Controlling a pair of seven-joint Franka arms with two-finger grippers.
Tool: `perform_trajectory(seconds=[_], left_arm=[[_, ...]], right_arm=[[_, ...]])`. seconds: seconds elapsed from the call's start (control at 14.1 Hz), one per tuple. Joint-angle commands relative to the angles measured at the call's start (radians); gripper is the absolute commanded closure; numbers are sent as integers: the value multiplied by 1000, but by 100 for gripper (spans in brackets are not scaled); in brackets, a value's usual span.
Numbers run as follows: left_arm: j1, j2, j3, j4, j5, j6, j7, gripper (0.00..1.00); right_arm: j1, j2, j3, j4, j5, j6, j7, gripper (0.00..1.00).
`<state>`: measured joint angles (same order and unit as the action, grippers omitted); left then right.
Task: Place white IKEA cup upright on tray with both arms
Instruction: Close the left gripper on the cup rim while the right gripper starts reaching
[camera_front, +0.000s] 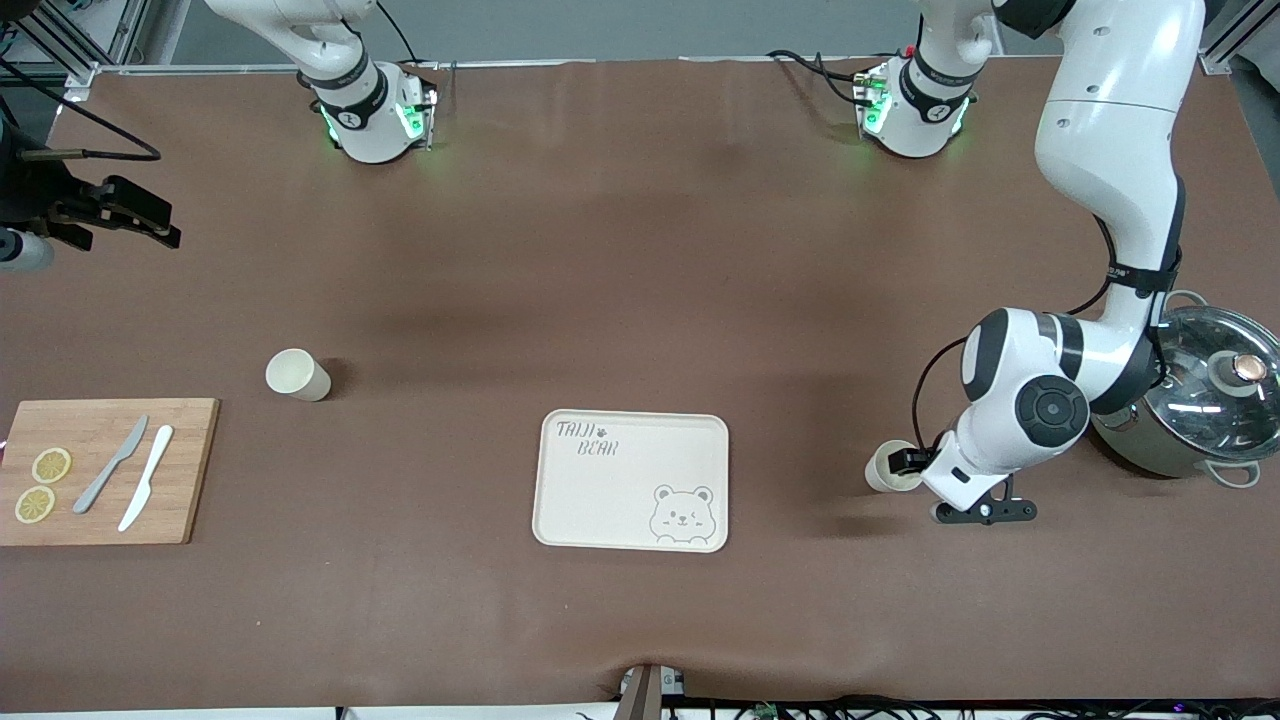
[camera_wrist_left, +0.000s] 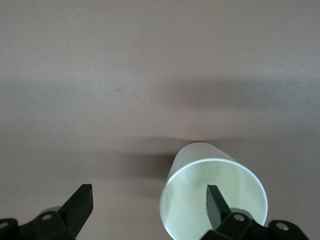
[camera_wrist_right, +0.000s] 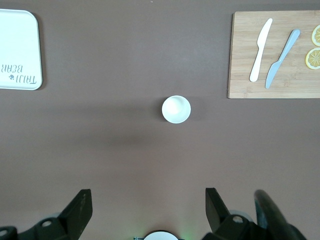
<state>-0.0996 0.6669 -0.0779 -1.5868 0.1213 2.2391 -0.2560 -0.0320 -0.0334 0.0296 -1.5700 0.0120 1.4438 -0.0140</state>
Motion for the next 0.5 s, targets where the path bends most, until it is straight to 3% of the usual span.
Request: perform_trajectory(seconds=[0.0,0.43], left_arm=[[9,6,-11,-4,-26,19,23,0],[9,33,-10,-4,-35,51,23,0]], right_arm=[[-8,0,6,4,-12,3,2,0],[-8,0,6,4,-12,1,2,0]])
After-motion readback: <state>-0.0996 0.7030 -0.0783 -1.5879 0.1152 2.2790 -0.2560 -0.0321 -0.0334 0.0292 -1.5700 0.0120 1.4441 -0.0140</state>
